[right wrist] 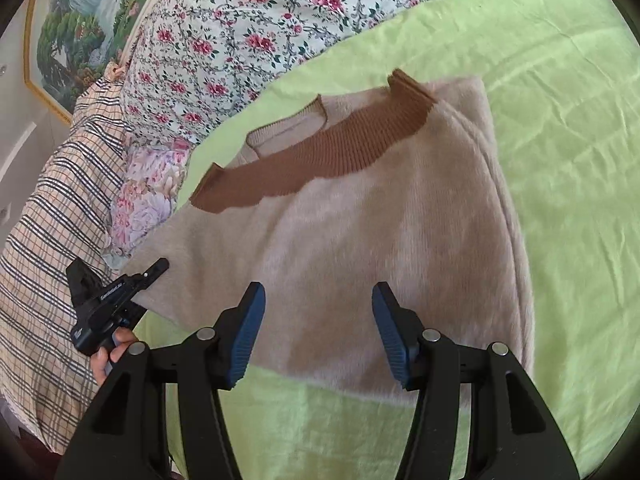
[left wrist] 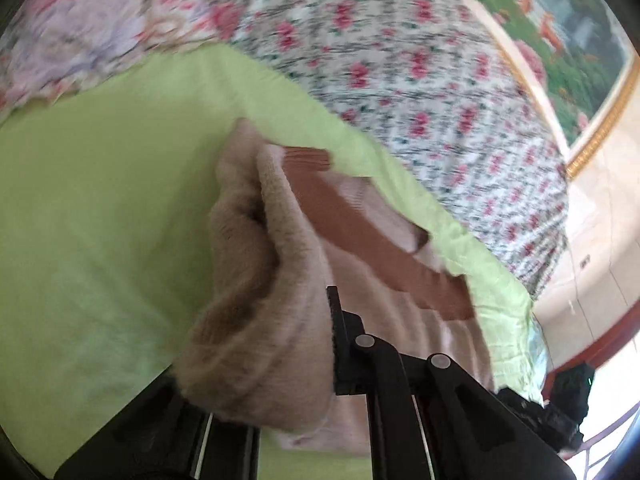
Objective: Fold small clothes
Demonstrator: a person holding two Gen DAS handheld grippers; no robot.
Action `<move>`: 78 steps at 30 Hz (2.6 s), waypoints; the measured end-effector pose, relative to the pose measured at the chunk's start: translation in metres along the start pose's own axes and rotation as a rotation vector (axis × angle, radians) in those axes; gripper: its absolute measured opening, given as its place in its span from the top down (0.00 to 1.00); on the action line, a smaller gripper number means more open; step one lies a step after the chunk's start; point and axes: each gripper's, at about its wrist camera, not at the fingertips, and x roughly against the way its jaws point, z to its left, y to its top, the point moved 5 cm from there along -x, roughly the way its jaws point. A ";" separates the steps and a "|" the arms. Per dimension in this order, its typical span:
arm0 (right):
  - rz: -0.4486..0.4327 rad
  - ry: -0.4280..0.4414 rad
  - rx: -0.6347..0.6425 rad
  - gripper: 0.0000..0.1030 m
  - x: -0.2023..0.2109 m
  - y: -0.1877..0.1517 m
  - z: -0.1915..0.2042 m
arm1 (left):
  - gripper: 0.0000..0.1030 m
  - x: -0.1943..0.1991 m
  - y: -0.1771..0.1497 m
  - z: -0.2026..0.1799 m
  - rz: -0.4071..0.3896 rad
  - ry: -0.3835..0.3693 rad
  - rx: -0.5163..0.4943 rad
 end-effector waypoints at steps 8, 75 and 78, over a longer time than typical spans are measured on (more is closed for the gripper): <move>0.125 0.252 -0.061 0.27 -0.045 0.054 0.014 | 0.93 -0.027 -0.033 -0.085 0.067 -0.056 -0.185; 0.046 -0.110 0.003 0.21 0.013 0.061 -0.079 | 0.22 -0.050 -0.083 -0.136 0.308 -0.104 -0.355; 0.066 -0.076 -0.017 0.21 0.002 0.059 -0.081 | 0.22 -0.079 -0.069 -0.117 0.362 -0.140 -0.263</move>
